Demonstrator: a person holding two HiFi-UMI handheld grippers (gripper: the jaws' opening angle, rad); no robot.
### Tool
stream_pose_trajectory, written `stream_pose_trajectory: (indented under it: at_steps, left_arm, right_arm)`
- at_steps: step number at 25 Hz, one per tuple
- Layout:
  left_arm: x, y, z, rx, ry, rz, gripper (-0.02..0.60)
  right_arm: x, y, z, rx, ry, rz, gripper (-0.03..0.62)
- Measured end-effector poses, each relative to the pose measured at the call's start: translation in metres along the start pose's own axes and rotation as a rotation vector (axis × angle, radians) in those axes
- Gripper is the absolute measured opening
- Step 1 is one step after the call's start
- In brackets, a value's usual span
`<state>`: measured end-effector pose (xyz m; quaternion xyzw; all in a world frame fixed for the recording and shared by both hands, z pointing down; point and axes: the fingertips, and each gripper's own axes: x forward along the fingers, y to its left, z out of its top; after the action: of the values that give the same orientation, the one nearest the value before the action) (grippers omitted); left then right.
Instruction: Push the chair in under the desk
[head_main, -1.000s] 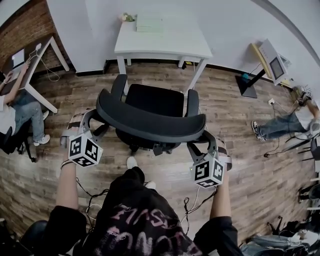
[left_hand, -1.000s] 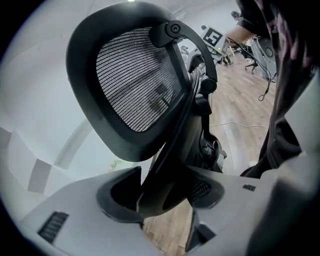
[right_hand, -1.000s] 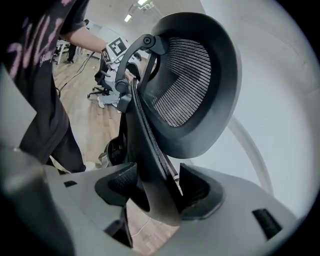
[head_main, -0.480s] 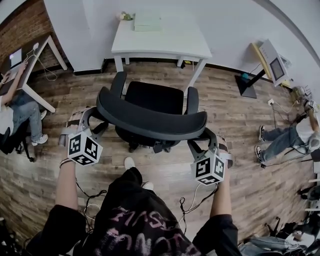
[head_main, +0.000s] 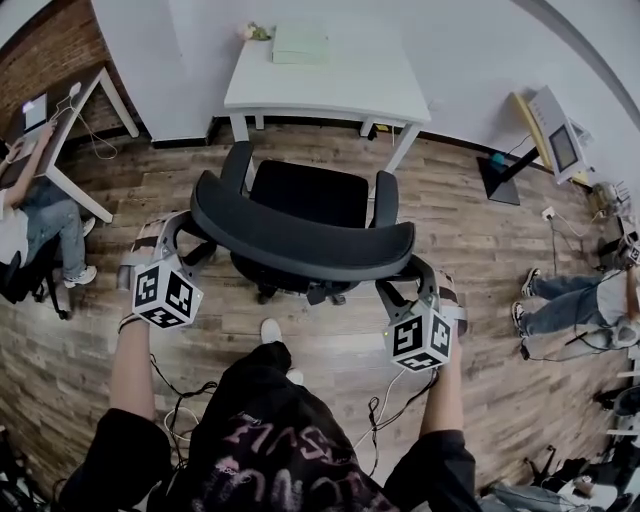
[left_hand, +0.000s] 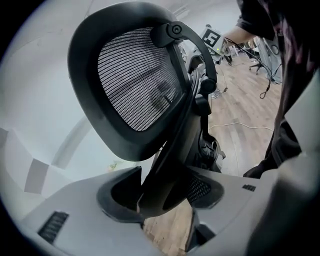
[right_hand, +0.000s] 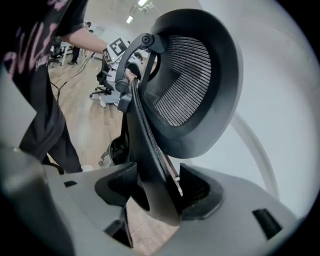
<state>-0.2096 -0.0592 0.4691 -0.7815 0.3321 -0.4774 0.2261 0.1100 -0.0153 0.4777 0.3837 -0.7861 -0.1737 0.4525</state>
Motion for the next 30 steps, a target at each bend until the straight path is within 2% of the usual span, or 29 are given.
stream_pose_trajectory:
  at_steps: [9,30]
  left_arm:
    - [0.028,0.026,-0.004,-0.007,0.001,-0.004,0.258]
    - [0.106,0.079,0.016,-0.002,-0.046,0.006,0.258]
  right_arm:
    - [0.027,-0.021,0.005,-0.008,-0.016,-0.003,0.264]
    - [0.098,-0.095,-0.016,0.019,0.048,-0.007,0.264]
